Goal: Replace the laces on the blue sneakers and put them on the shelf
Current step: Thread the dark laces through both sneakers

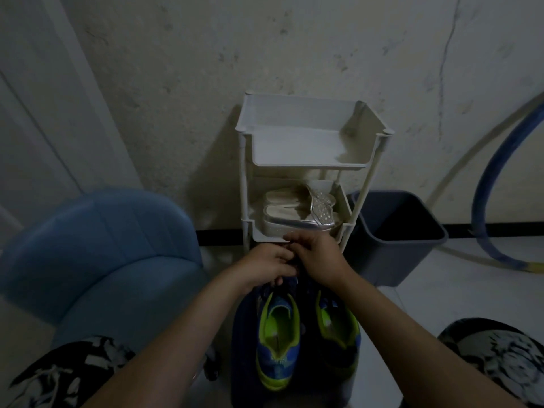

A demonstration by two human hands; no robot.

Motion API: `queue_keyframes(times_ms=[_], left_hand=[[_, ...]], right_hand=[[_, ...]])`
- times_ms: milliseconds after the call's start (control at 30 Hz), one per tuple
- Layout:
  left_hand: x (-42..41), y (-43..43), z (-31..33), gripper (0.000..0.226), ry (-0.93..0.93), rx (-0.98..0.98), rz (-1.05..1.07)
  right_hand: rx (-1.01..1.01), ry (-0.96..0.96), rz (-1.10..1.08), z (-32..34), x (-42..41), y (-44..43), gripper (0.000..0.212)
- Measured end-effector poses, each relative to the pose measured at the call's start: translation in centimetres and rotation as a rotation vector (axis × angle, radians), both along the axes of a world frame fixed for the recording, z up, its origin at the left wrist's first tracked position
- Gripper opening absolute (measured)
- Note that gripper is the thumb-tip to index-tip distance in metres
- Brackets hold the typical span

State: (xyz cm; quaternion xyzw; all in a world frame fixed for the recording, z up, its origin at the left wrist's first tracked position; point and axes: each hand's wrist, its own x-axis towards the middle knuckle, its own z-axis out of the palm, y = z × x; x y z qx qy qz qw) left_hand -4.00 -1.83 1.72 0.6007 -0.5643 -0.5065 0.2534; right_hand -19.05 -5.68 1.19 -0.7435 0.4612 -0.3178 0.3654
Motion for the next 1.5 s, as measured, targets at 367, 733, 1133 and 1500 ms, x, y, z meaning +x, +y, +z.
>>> queue_keyframes(times_ms=[367, 733, 1133, 1500], left_hand=[[0.5, 0.7, -1.9, 0.035, 0.264, -0.184, 0.339], [0.6, 1.3, -1.3, 0.035, 0.829, -0.051, 0.493], [5.4, 2.3, -1.9, 0.023, -0.137, -0.079, 0.175], [6.2, 2.3, -3.8, 0.023, -0.470, -0.063, -0.307]], right_hand=[[0.650, -0.060, 0.142, 3.2, 0.4, 1.2, 0.022], [0.599, -0.032, 0.102, 1.4, 0.5, 1.4, 0.008], [0.170, 0.917, 0.100, 0.4, -4.0, -1.0, 0.035], [-0.047, 0.984, 0.338, -0.8, -1.0, 1.6, 0.039]])
